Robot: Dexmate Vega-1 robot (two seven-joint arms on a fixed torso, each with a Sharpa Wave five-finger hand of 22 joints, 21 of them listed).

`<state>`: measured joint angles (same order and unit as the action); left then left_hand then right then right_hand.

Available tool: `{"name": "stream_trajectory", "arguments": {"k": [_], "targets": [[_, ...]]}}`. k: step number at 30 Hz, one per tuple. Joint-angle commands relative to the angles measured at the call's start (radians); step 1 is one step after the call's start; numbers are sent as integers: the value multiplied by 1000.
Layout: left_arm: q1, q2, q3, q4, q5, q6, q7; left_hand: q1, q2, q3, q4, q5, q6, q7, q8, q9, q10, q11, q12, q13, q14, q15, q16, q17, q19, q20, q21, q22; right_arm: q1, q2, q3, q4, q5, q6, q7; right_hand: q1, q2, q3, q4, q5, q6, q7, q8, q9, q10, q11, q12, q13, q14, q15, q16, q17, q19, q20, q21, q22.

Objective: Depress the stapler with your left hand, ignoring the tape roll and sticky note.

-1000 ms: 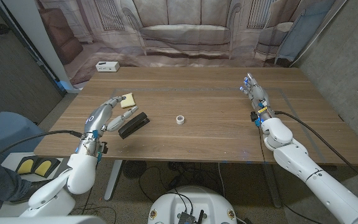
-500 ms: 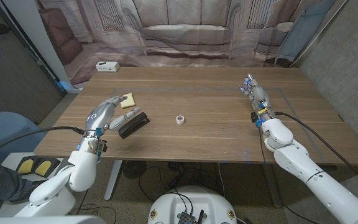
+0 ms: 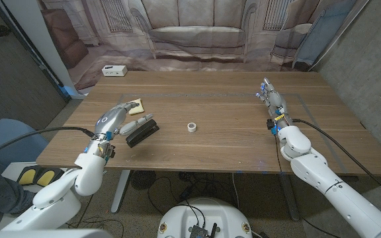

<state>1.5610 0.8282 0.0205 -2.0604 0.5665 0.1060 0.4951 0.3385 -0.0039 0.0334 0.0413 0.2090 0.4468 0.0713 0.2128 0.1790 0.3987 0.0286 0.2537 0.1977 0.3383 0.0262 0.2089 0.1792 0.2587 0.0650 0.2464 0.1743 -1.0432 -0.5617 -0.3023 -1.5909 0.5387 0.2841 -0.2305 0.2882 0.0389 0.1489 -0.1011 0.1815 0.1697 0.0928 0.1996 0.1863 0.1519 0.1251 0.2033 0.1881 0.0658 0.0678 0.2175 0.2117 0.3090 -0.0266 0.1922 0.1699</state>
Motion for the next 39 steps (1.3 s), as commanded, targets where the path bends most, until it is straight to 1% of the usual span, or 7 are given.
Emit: {"name": "stream_trajectory", "arguments": {"k": [1,9,12,16,25,27,39], "targets": [[-27,60,25,-5,-36,47,-70,-8,3,-4,-1,0,23,3,3,4,15,-4,0,3,20,-4,-1,3,13,1,-3,6,12,4,-5,8,-2,-9,-4,3,7,0,-5,3,13,0,-1,1,2,3,0,5,-3,5,-1,2,-5,2,0,2],[-29,95,34,-28,-43,90,-111,-15,3,-9,2,0,59,-5,10,4,32,-10,2,3,31,-10,-1,3,26,0,-4,6,16,6,-7,17,2,-9,1,2,7,-1,-5,3,13,-1,-2,1,1,3,-1,5,-2,4,-1,2,-5,2,0,2],[-35,111,39,-30,-53,95,-132,-17,4,-12,3,0,66,-2,9,4,47,5,5,3,45,-5,1,3,34,-2,-5,6,18,7,-8,21,2,-7,3,2,7,-1,-5,3,13,-1,-2,1,1,4,-1,5,-2,5,-2,2,-5,2,0,2],[-45,125,50,-26,-70,82,-143,-19,4,-14,4,1,51,-8,-2,4,55,3,4,3,53,-4,1,3,44,-8,-5,6,20,6,-9,21,3,-12,3,2,7,-1,-6,3,13,-2,-2,1,2,4,-1,5,-2,4,-2,2,-5,2,0,2],[-58,148,76,-42,-64,119,-159,-20,6,-16,4,0,63,-17,-2,4,72,-26,5,3,77,-15,5,2,60,-6,-5,6,28,5,-8,25,6,-10,9,2,8,-2,-6,3,13,-1,-2,2,2,4,-1,5,-2,4,-2,2,-5,3,0,2],[-63,153,83,-43,-65,123,-163,-20,6,-17,4,0,66,-17,-2,4,76,-20,5,3,83,-14,6,2,63,-3,-5,6,29,3,-8,26,3,-9,11,2,8,-2,-7,3,13,-2,-2,2,2,3,-1,5,-1,4,-2,2,-5,2,0,2],[-94,185,125,-49,-67,161,-186,-23,10,-22,5,0,120,-15,6,4,118,-26,9,3,123,-25,7,2,79,1,-11,7,26,-4,-3,19,8,-18,9,2,9,-2,-7,3,13,-2,-3,2,2,5,-1,5,-1,4,-2,2,-5,3,0,2]]}}
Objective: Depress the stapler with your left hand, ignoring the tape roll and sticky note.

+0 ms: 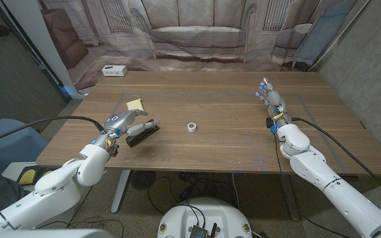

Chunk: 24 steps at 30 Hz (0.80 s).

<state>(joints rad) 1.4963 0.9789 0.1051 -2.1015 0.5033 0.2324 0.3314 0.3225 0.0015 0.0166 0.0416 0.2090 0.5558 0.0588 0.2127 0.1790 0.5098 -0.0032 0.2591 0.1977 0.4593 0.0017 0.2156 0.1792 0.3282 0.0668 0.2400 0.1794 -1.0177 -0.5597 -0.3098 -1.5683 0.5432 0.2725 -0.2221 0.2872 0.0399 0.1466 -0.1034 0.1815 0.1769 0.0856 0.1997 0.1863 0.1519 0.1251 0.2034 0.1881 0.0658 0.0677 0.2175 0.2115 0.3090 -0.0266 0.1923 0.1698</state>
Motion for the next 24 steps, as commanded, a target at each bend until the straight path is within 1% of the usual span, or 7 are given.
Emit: {"name": "stream_trajectory", "arguments": {"k": [1,8,14,15,16,24], "targets": [[-32,36,44,-7,-5,35,-23,-7,5,-5,5,0,12,-2,6,4,5,5,2,3,1,1,0,2,9,-1,-5,2,1,-8,4,-4,1,-5,2,3,8,1,-5,3,6,5,-3,2,2,4,-1,5,-2,4,-3,2,-5,3,0,2],[-46,42,68,2,-16,42,-17,-7,6,-6,5,0,11,-3,3,4,4,9,-1,3,-3,2,-4,2,8,0,-8,2,0,-10,5,-8,0,-12,-5,3,8,0,-5,3,6,5,-3,2,2,4,-2,5,-1,5,-3,2,-5,3,0,2],[-56,58,84,6,-24,51,-22,-7,7,-7,5,0,12,1,2,4,5,10,-2,3,-3,4,-6,2,8,-3,-9,2,-1,-7,5,-8,0,-15,-11,3,9,0,-6,3,6,5,-3,2,3,5,-2,5,-2,5,-3,2,-5,3,0,2],[-56,61,86,6,-26,52,-23,-7,8,-7,5,0,12,1,1,4,4,25,-4,3,-3,4,-7,2,9,-3,-10,2,-1,-6,4,-9,0,-16,-12,3,9,0,-6,3,7,5,-3,2,3,4,-2,5,-1,5,-3,2,-5,3,1,2],[-57,63,88,7,-29,51,-24,-7,8,-7,5,0,12,2,1,4,4,27,-4,3,-2,4,-7,2,9,-3,-10,2,-1,-5,4,-9,0,-16,-15,4,9,0,-6,3,6,5,-3,2,3,3,-2,5,-2,4,-3,2,-5,4,0,2],[-63,81,110,9,-35,66,-25,-7,11,-7,5,1,21,5,1,4,7,31,-5,3,0,5,-8,2,15,-9,-10,2,-8,-2,3,-13,-3,-15,-21,4,9,0,-7,3,6,5,-3,2,2,4,-2,5,-1,5,-3,2,-6,4,0,2]]}}
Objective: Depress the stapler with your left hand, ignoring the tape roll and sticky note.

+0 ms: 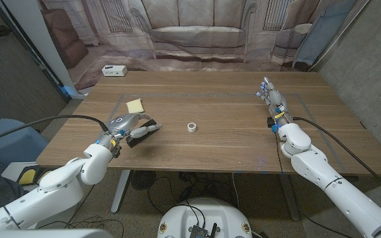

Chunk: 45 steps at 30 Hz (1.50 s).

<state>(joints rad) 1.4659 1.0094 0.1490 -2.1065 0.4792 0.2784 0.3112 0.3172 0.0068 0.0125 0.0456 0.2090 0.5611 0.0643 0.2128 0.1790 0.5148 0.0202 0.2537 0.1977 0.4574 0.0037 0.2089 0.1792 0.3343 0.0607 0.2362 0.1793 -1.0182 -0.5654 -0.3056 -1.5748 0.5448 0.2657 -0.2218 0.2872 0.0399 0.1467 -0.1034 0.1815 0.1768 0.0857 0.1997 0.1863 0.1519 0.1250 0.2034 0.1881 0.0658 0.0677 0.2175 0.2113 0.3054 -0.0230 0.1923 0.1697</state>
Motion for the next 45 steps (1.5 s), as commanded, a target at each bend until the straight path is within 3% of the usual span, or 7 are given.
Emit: {"name": "stream_trajectory", "arguments": {"k": [1,22,25,45], "targets": [[-33,53,67,15,-14,18,-4,-1,6,-3,1,1,16,-1,1,4,3,9,0,3,2,3,-1,2,10,-5,-6,2,-8,3,-1,-7,-6,-7,-21,4,9,0,-7,3,6,5,-3,2,2,4,-2,5,-1,5,-3,2,-2,0,0,2],[-85,89,124,29,-32,26,-19,4,16,1,0,2,27,-9,-1,4,7,0,-4,3,0,-1,-7,2,15,-11,-10,2,-14,13,-1,-9,-11,-4,-39,3,9,-1,-8,3,7,4,-3,2,3,4,-2,5,-1,6,-4,3,-3,2,0,2],[-89,95,130,27,-33,37,-25,7,22,2,-1,2,38,-11,0,3,16,-5,-3,3,15,-5,-3,2,28,-31,-8,1,-12,14,-2,-8,-11,-6,-38,4,10,-1,-8,3,7,4,-3,2,3,4,-2,5,-1,6,-4,3,-3,2,0,2],[-115,118,168,5,-23,103,-34,15,32,7,-3,2,51,-9,-1,3,22,-5,-7,3,19,-6,-6,1,29,-25,-13,1,-8,13,3,0,-6,4,-30,3,10,-3,-9,3,10,5,-3,2,6,4,-2,5,0,7,-5,3,-3,4,1,2]]}}
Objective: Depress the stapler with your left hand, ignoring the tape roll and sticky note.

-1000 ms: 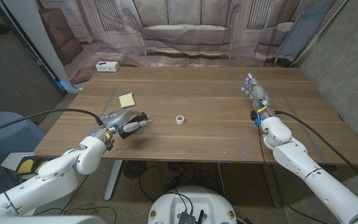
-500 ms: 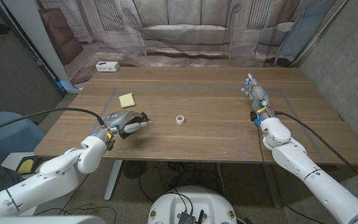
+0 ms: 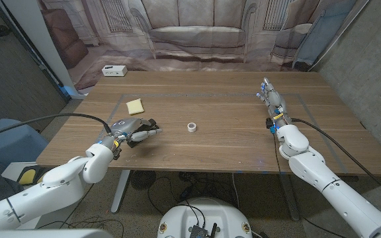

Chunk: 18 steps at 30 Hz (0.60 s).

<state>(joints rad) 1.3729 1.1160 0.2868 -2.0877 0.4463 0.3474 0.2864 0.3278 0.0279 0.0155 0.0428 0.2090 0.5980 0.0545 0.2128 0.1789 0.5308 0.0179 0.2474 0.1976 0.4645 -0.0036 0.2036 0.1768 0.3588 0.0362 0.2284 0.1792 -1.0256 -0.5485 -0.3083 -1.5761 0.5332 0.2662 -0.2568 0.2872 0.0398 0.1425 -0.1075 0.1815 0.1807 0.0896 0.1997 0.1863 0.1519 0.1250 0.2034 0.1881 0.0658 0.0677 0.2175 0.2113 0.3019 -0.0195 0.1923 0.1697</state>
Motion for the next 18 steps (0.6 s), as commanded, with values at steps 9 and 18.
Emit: {"name": "stream_trajectory", "arguments": {"k": [9,18], "targets": [[-35,25,51,-31,13,67,-36,9,17,7,-2,2,28,-2,1,3,15,-5,0,3,18,-1,-1,3,6,0,-7,1,-11,-5,11,-1,11,8,5,3,10,1,-6,3,7,1,-3,2,7,4,-1,5,0,7,-5,3,1,0,1,2],[-52,42,75,-43,12,100,-75,12,20,8,-4,1,32,-2,1,3,21,-6,1,3,21,-2,-1,3,9,-2,-7,1,-16,-1,12,0,16,12,6,3,11,1,-6,3,8,2,-3,2,9,5,-1,5,0,7,-5,3,1,1,1,2]]}}
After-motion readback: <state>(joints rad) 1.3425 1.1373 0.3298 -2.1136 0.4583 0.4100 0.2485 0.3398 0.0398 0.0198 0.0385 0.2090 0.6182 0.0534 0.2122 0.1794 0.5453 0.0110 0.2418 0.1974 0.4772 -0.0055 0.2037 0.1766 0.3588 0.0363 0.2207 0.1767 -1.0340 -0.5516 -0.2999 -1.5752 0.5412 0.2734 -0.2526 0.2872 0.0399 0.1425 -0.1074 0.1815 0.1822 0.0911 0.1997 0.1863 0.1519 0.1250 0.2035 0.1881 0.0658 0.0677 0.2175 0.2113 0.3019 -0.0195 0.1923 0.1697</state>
